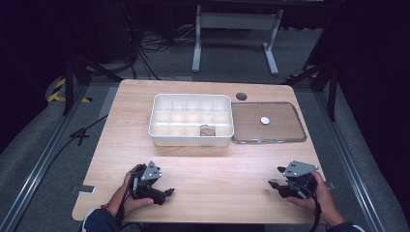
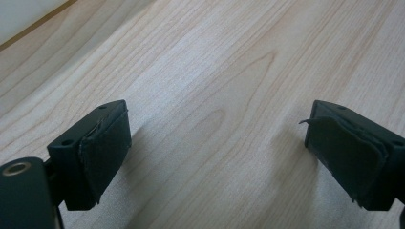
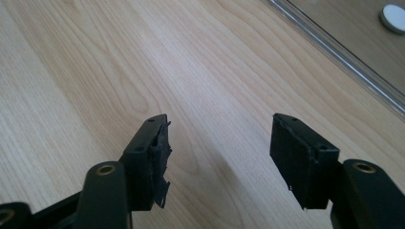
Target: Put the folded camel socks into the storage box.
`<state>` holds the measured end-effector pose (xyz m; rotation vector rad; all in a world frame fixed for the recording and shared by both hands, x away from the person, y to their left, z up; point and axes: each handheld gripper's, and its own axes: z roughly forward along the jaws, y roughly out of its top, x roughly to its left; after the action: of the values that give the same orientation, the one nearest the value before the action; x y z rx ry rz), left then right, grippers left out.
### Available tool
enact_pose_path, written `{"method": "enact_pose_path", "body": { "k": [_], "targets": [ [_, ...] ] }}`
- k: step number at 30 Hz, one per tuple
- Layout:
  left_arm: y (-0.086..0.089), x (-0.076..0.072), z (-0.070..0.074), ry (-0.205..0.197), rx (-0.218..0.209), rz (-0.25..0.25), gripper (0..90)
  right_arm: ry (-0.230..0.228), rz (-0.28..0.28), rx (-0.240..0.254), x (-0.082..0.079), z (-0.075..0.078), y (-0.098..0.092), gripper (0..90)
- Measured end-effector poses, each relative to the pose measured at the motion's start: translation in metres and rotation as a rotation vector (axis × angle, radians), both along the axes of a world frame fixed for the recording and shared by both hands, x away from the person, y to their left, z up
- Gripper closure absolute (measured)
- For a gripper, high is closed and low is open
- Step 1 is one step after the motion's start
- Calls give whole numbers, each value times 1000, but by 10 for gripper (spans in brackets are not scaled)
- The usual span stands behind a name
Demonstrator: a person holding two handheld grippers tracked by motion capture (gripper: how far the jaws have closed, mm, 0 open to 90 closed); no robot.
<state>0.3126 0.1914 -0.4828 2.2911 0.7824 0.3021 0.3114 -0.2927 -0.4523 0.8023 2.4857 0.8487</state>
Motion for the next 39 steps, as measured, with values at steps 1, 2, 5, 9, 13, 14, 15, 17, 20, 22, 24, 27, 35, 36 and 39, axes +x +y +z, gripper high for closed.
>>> {"method": "enact_pose_path", "body": {
  "k": [1, 2, 5, 9, 13, 14, 15, 17, 20, 22, 24, 27, 35, 36, 39],
  "targets": [
    [0, 0, 0, 0, -1, 0, 87, 3, 2, 9, -1, -2, -2, 389],
    [0, 0, 0, 2, 0, 0, 87, 6, 0, 14, -2, -4, -4, 387],
    [0, 0, 0, 3, 3, -1, 87, 23, -14, 28, -5, -10, -10, 380],
    [0, 0, 0, 3, 3, -1, 87, 47, -37, 76, -7, -16, -19, 373],
    [0, 0, 0, 3, 0, 0, 87, 86, -39, 135, -8, -23, -29, 349],
    [0, -1, 0, 6, -4, 5, 87, 95, -41, 153, -9, -26, -33, 330],
    [0, -1, 0, 5, -7, 5, 87, 85, -48, 170, -9, -28, -36, 318],
    [0, -1, 0, 6, -6, 4, 87, 63, -72, 206, -10, -32, -42, 315],
    [0, 0, 0, 5, -6, -2, 87, 50, -79, 221, -11, -34, -43, 297],
    [0, 0, -1, 3, -7, -1, 85, 51, -87, 218, -10, -34, -43, 286],
    [0, 0, -1, 3, -6, -2, 85, 49, -89, 217, -10, -34, -43, 285],
    [0, 0, 0, 0, -1, -1, 83, 47, -98, 216, -10, -34, -43, 269],
    [-1, 0, -1, 3, -3, 5, 78, 46, -125, 216, -9, -34, -43, 258],
    [-1, 0, -1, 6, -5, 6, 77, 46, -131, 215, -9, -34, -43, 258],
    [-1, 0, -1, 7, -5, 6, 75, 48, -131, 215, -9, -34, -44, 258]
  ]
}}
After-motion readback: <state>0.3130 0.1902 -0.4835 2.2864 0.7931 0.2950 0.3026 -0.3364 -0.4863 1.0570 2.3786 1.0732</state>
